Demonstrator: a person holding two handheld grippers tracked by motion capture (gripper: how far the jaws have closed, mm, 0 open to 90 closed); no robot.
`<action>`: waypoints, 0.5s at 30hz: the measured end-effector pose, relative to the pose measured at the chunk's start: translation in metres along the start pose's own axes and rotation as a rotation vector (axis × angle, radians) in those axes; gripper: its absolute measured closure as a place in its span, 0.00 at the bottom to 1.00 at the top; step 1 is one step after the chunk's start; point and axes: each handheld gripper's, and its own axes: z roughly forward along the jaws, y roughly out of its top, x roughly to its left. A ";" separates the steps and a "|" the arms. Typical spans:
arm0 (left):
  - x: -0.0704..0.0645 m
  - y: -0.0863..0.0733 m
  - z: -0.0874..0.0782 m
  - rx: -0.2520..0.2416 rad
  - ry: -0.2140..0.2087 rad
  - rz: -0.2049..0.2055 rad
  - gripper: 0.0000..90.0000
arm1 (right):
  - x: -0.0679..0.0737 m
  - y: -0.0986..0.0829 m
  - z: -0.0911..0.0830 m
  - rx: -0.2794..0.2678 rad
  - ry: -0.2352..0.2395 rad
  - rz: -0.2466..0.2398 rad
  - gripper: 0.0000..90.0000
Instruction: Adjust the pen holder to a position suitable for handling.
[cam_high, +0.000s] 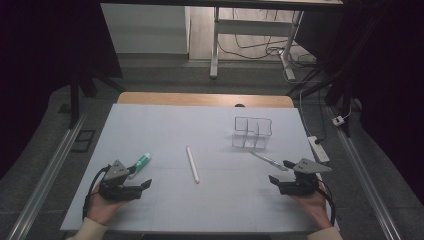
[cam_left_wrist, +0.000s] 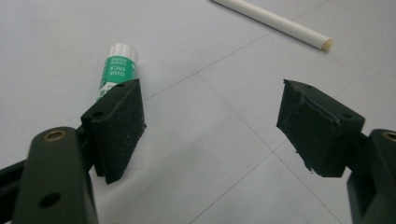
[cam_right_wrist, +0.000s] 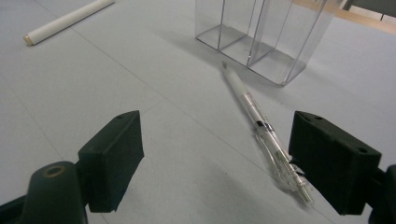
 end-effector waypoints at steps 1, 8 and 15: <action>0.000 0.000 0.000 0.000 0.000 0.000 0.25 | 0.000 0.000 0.000 0.001 -0.003 -0.001 0.20; 0.003 -0.003 -0.001 -0.017 -0.013 -0.009 0.26 | 0.001 0.001 0.002 -0.005 0.000 -0.002 0.21; 0.006 -0.006 -0.004 -0.021 -0.016 -0.015 0.26 | 0.003 0.004 0.006 -0.006 0.006 0.000 0.23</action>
